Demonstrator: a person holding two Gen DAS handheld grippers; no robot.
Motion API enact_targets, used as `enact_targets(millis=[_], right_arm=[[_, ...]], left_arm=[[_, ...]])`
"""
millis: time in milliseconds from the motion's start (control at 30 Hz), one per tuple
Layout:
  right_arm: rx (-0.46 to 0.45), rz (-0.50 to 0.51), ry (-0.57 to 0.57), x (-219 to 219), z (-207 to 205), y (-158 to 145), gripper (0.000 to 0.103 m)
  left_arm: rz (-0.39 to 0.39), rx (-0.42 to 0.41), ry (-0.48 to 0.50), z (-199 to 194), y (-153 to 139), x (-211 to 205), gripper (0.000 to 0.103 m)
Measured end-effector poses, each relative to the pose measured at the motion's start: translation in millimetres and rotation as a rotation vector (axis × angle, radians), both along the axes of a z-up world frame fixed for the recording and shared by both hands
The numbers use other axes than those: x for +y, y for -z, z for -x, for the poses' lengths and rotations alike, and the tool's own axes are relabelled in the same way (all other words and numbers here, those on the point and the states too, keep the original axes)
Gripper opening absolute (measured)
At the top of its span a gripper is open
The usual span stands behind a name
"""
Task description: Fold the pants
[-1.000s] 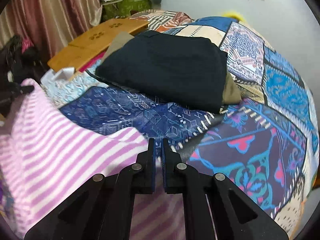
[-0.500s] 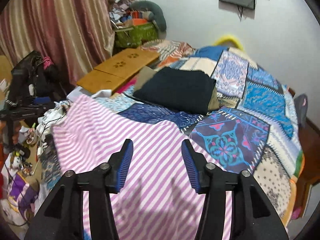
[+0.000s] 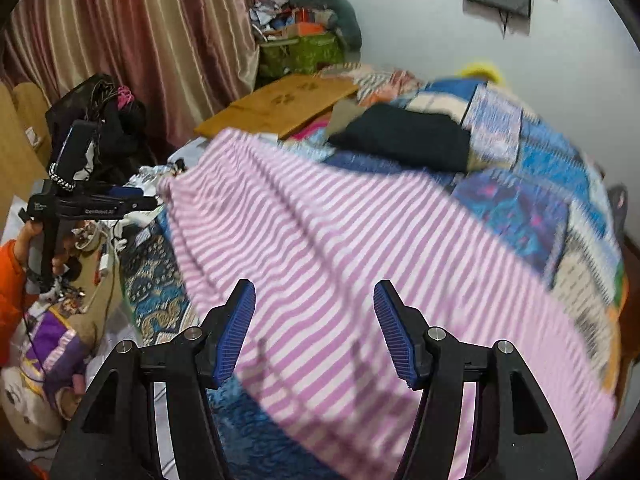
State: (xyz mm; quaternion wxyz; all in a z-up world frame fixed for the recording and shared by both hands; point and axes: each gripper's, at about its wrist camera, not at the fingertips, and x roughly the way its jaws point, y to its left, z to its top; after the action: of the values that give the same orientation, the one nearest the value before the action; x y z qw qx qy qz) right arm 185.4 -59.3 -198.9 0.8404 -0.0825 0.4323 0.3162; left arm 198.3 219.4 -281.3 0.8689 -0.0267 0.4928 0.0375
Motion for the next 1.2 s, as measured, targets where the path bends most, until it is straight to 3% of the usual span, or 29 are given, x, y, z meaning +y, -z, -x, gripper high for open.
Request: enact_targets(millis=[133,200,267,467,633,700,800,900,1033,1200], right_arm=[[0.018,0.034,0.017,5.6,0.3,23.3,0.058],[0.030,0.040,0.015,8.4,4.6,28.8,0.058],[0.061,0.030,0.020,8.4,3.3,36.8,0.058],[0.073,0.006,0.044,7.8,5.2,46.8,0.058],[0.082,-0.013,0.057,5.9,5.9,46.5,0.058],[0.084,-0.016,0.058,6.1,5.9,46.8,0.058],[0.083,-0.011,0.060,9.6,7.3,48.0,0.060],[0.072,-0.009,0.061,10.8,10.5,48.3,0.061],[0.073,-0.022,0.063,6.9,12.0,45.6,0.060],[0.051,0.004,0.065,-2.9,21.1,34.2,0.060]], left_arm=[[-0.067,-0.072,0.019,-0.8,-0.9,-9.0,0.043],[-0.068,-0.092,0.040,-3.7,-2.0,-11.6,0.033],[-0.065,-0.091,0.061,-7.8,-0.3,-13.5,0.026],[-0.095,-0.084,0.080,-11.6,6.5,-15.6,0.019],[-0.257,-0.111,0.051,-12.6,-2.6,-14.1,0.006],[-0.246,-0.107,0.036,-18.8,-8.4,-1.8,0.002],[-0.331,-0.090,-0.033,-28.3,-6.3,17.6,0.000],[-0.193,-0.040,-0.060,-26.3,-1.0,43.9,0.000],[-0.124,-0.059,-0.044,-14.2,-11.8,45.2,0.002],[-0.025,-0.097,0.021,-6.7,-39.0,16.6,0.012]])
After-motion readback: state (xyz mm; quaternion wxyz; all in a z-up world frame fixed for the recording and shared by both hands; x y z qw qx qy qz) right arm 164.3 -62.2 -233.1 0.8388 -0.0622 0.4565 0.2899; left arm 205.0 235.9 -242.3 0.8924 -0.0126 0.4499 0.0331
